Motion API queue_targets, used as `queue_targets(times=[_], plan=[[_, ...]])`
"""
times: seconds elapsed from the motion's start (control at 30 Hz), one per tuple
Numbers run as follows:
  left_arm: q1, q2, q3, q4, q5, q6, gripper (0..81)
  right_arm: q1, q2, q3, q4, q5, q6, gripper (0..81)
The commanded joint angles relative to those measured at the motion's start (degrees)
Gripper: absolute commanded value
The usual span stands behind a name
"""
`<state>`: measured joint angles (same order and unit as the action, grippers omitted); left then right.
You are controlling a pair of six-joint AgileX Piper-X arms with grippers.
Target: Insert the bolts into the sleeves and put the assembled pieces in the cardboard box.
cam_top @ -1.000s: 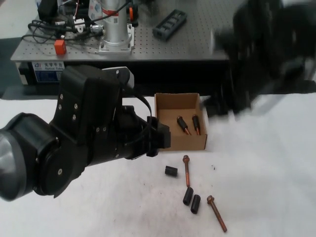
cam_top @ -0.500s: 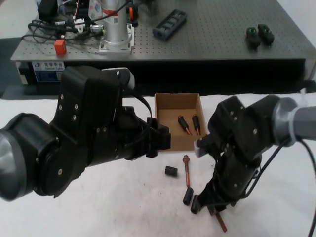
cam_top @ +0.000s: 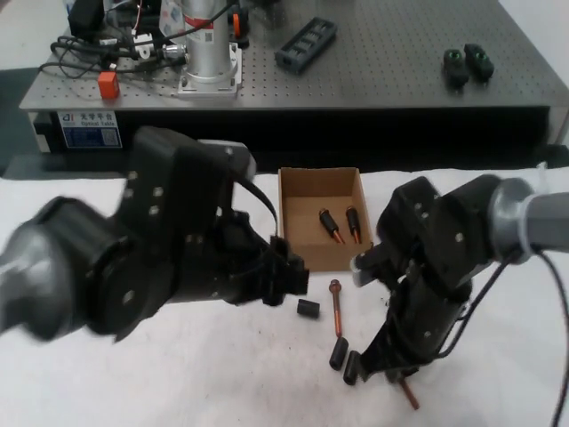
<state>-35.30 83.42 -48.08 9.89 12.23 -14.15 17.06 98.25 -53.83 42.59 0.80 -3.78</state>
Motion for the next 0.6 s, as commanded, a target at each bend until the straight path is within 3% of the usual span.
queue_targets(times=[0.0,0.3,0.57], plan=[[-0.9,4.9,-5.3,4.7,1.8,3.2,40.7,-3.2,-6.1,0.6,2.2,-0.4,-2.1,3.8],[-5.1,25.6,-30.9,28.8,-1.2,14.2,40.7,-12.5,-27.6,11.2,6.1,-0.8,-2.3,3.8],[-6.5,35.6,-41.1,40.0,-1.8,16.4,40.7,-14.7,-39.2,16.9,6.5,-0.8,-1.2,3.8]])
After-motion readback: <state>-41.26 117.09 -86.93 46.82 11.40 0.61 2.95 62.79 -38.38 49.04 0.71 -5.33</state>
